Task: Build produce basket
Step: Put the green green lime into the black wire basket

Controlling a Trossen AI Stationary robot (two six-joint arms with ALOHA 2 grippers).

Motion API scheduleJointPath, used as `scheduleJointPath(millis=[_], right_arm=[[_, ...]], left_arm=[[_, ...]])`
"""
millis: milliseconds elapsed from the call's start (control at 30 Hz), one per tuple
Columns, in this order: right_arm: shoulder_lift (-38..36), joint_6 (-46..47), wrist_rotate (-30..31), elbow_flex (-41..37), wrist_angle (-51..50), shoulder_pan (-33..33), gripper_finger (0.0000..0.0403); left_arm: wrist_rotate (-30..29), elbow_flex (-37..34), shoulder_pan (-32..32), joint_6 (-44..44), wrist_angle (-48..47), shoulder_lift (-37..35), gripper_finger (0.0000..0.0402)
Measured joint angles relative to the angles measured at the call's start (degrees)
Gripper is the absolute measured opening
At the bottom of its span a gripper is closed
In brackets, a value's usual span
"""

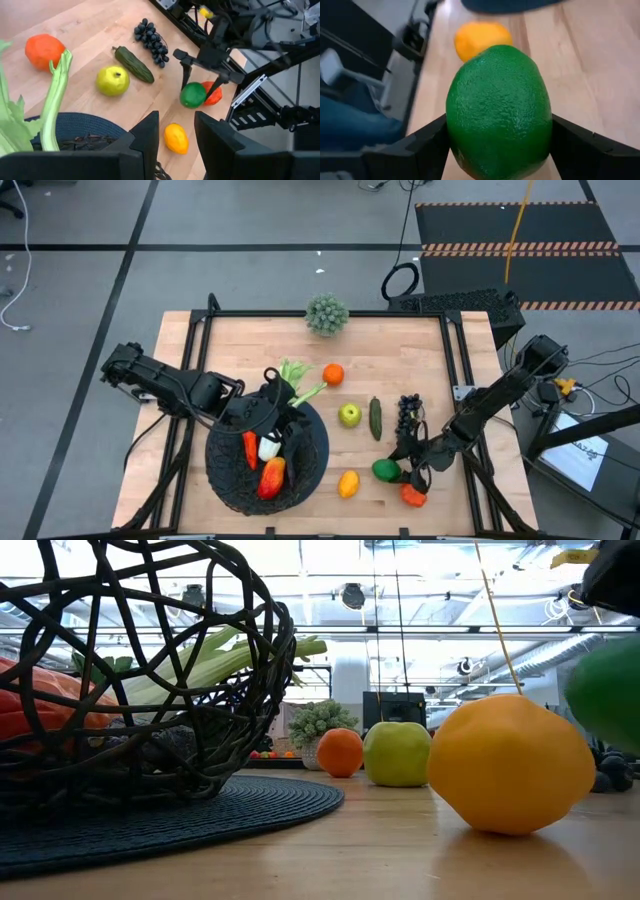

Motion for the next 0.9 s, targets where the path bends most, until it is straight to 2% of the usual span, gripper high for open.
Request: scheduleJointPath(millis=[233, 567, 900], right_arm=[[-8.42, 0.49, 0.38, 0.00, 3.95, -3.30, 0.0283], [-20.16, -3.19, 0.58, 0.41, 9.21, -12.41, 0.0282], [-23.83, -8.49, 0.47, 10.68, 2.80, -20.06, 0.0282]], left_arm=[[0.01, 0.00, 1.50, 2.63, -0.11, 0.00, 0.0124], [0.08, 0.00, 3.46, 6.52, -0.13, 0.00, 0.0124], [0.50, 0.00, 7.81, 12.35, 0.13, 0.02, 0.0124]])
